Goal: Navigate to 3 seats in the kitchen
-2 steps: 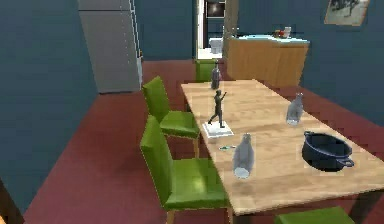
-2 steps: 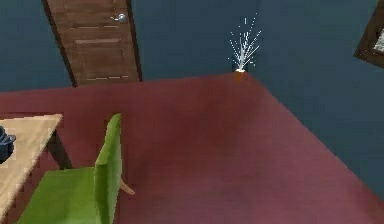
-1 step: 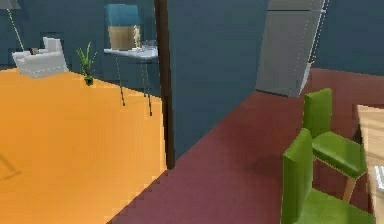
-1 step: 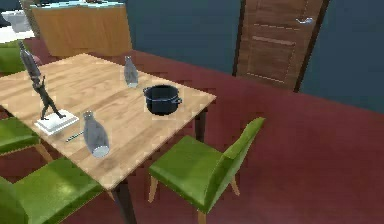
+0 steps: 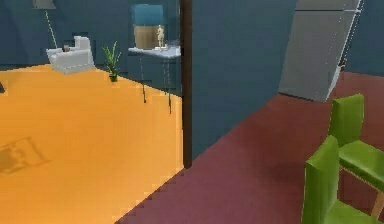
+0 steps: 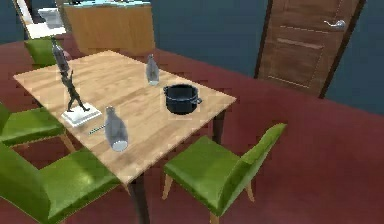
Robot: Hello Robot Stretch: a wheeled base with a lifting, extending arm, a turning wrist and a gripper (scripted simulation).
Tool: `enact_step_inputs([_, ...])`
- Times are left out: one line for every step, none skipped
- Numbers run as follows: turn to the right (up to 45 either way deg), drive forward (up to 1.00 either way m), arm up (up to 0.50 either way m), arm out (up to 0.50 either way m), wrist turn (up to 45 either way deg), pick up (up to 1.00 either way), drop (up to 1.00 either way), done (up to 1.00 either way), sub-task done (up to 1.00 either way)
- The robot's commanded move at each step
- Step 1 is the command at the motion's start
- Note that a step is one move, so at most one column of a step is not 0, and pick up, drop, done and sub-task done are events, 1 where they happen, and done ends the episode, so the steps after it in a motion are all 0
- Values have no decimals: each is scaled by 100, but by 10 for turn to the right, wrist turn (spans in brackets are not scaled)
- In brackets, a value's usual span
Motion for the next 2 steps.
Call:
enact_step_inputs([0, 100, 0, 0, 0, 0, 0, 0, 0])
enact_step_inputs([450, 0, 0, 0, 0, 0, 0, 0, 0])
